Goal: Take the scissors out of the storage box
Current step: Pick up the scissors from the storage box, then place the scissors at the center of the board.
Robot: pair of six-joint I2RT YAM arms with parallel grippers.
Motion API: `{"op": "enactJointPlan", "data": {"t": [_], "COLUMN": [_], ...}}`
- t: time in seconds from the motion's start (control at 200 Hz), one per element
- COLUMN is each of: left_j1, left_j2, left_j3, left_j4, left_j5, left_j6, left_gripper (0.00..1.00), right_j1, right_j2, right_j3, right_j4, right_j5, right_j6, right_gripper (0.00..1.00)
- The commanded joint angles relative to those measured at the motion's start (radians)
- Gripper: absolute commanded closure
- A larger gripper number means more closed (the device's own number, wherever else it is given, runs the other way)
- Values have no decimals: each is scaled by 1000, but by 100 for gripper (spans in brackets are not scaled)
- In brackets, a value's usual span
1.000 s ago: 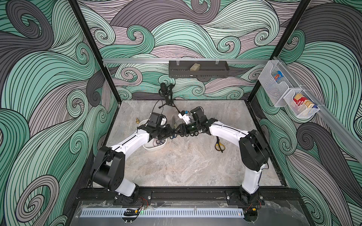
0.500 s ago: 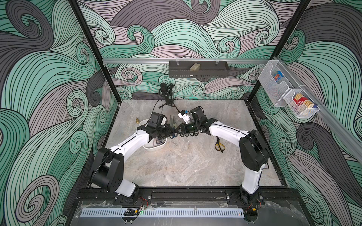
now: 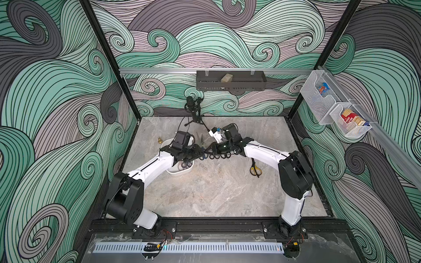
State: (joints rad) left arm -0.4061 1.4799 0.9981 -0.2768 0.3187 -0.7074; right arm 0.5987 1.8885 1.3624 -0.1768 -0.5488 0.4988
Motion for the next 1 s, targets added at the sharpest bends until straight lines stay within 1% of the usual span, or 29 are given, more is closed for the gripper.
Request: {"op": "enactJointPlan", "data": {"t": [0.0,0.05,0.065,0.125,0.285,0.395,0.51,0.62,0.775,0.996], "left_j1": [-15,-15,-13,-6,28,87,177,250,315,343], "left_j2": [-50,-51,-78,-95,-129,-142,-137,-127,-120,-145], "left_j3": [25,28,28,28,14,-5,-26,-40,-47,-65], "left_j4": [65,60,57,48,45,42,42,41,22,10], "left_j5": [63,65,64,65,56,57,107,139,154,153], "left_j6": [18,25,27,37,63,80,80,80,93,109], "left_gripper": [49,49,49,49,49,49,49,49,49,49], "right_j1": [17,10,8,-10,-96,-178,-258,-317,-352,-385], "right_j2": [-2,-9,-12,-29,-132,-235,-338,-399,-437,-482], "right_j3": [5,-4,-8,-31,-169,-299,-440,-558,-661,-752], "right_j4": [-4,-5,-5,-5,-4,-6,-8,-9,-11,-12], "right_j5": [7,17,20,28,24,-11,-61,-98,-113,-93], "right_j6": [5,5,5,6,0,-10,-14,-17,-19,-19], "right_gripper": [94,94,94,95,94,93,92,92,93,93]}}
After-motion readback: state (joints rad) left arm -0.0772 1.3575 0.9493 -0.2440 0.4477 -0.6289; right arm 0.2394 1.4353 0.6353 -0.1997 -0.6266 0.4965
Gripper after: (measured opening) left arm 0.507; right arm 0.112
